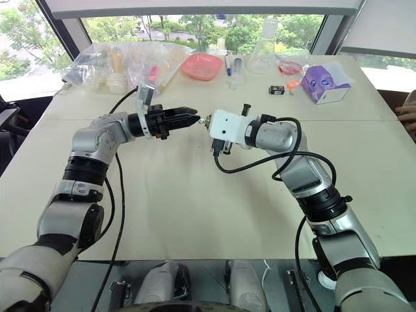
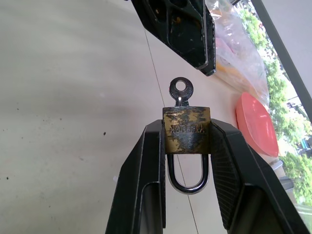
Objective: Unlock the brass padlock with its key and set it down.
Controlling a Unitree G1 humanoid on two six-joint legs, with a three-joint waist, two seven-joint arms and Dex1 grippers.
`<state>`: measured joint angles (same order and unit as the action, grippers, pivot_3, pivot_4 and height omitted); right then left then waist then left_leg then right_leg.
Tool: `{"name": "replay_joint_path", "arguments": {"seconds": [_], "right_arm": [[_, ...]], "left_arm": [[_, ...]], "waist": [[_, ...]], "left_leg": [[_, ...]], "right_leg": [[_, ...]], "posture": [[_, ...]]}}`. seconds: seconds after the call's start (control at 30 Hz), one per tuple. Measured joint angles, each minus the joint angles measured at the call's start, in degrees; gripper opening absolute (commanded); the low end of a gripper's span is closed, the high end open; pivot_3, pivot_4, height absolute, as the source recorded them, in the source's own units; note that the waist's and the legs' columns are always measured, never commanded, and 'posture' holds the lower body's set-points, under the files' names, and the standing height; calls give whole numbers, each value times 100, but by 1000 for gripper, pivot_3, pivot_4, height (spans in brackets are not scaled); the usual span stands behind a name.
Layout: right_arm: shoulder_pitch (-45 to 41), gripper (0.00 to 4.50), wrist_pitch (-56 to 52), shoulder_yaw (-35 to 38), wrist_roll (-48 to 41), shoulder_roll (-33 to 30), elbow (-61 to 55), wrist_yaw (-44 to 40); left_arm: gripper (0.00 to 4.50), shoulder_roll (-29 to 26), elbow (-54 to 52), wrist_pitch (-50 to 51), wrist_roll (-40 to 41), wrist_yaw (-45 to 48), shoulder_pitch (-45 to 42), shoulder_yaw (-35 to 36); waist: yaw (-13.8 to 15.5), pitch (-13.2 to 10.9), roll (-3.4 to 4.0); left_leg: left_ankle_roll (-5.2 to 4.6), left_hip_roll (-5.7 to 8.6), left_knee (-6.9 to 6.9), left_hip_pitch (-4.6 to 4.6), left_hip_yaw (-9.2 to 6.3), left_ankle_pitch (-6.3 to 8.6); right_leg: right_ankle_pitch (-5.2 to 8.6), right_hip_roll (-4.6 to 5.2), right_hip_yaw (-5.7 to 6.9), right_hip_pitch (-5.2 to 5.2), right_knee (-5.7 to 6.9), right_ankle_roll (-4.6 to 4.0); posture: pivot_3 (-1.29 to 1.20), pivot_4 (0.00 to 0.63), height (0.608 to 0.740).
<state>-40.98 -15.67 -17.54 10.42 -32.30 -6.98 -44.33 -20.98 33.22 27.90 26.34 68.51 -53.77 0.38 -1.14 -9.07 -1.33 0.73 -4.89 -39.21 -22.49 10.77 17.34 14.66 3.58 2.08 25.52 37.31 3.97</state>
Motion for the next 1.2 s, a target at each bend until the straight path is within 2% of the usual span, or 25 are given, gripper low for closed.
{"name": "replay_joint_path", "arguments": {"seconds": [0.37,0.47,0.53,0.8,0.87,0.97,1.13,1.2], "right_arm": [[0,674,-42,0,14,32,-184,11],[0,674,-94,0,14,33,-212,9],[0,674,-143,0,30,32,-219,10],[0,674,-153,1,65,36,-242,7],[1,674,-163,1,69,35,-241,5],[27,674,-235,1,78,28,-237,0],[35,674,-255,2,60,34,-237,-60],[36,674,-254,-4,59,36,-236,-81]], "left_arm": [[1679,150,452,-223,-202,203,-72,-5],[933,177,502,-247,-204,241,-109,4],[10,211,501,-250,-199,314,-135,6],[10,220,510,-432,-280,437,-148,15],[10,200,492,-798,-455,442,-141,-75],[10,152,375,-1929,-980,357,-86,-347],[10,41,513,-4327,-1769,160,32,-617],[10,30,561,-4379,-1779,192,26,-627]], "waist": [[15,0,0],[14,0,0],[14,0,0],[12,0,0],[14,0,0],[16,0,0],[25,0,0],[24,0,0]], "left_leg": [[0,1,-1,-1,-1,0],[0,1,-1,-1,-1,0],[0,1,-1,-1,-1,0],[0,0,-1,-1,-2,0],[0,0,-1,-1,-2,0],[0,0,-1,-1,-1,0],[0,0,0,-1,-1,0],[-1,0,0,-1,-1,0]], "right_leg": [[0,1,0,0,-1,0],[0,1,0,0,-1,0],[0,1,0,0,-1,0],[0,0,0,0,-1,0],[0,1,0,0,-1,0],[0,1,0,0,-2,0],[0,2,0,0,-2,-1],[0,1,0,0,-2,-1]], "posture": [[0,150,733],[0,150,733],[0,150,733],[0,150,733],[0,150,733],[0,150,733],[0,150,733],[0,150,733]]}}
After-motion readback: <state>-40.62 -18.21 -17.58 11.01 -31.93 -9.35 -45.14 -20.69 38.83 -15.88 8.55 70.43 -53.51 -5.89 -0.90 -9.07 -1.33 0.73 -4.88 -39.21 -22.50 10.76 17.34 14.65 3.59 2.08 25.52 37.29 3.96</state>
